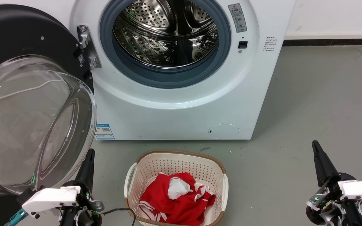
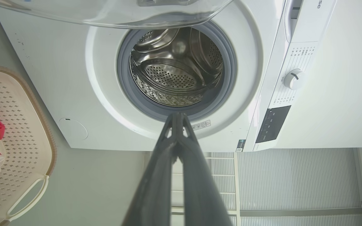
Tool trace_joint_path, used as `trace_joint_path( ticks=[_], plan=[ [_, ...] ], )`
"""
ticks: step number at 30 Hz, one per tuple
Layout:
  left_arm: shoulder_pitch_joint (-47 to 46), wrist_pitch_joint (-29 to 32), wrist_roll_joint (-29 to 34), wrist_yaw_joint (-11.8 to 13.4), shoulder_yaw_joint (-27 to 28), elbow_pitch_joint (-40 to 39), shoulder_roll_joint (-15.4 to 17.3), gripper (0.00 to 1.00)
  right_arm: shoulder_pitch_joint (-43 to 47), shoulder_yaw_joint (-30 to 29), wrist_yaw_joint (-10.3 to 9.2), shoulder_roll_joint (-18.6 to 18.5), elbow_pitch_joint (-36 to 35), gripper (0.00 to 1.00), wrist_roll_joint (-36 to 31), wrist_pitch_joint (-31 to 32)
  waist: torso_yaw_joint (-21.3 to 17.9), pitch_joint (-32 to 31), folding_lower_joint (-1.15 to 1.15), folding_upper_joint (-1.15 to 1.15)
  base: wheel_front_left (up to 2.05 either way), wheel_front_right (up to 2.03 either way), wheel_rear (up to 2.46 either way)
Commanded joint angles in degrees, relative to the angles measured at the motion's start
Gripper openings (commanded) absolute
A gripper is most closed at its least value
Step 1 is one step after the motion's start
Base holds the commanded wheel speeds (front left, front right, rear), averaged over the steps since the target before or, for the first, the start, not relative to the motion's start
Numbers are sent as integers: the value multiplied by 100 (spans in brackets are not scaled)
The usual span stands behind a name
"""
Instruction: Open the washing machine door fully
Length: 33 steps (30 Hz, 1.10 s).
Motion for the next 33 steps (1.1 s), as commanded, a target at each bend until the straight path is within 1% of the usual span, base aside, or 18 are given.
trace_joint_path(
  ticks=[1, 4, 33],
  plan=[
    [-44, 35, -96, -27, 33, 16, -10, 0, -63, -16, 0, 7, 26, 0, 115, 28, 1, 0, 0, 0, 0, 0, 0],
    [-59, 65, -201, -46, 43, 23, -13, 0, -80, -30, 0, 12, 39, 0, 211, 52, 4, 1, 0, 0, 0, 0, 0],
    [-54, 58, -181, -45, 39, 20, -12, 0, -85, -88, 0, 52, 39, 0, 121, 94, 4, 1, 0, 0, 0, 0, 0]
  ],
)
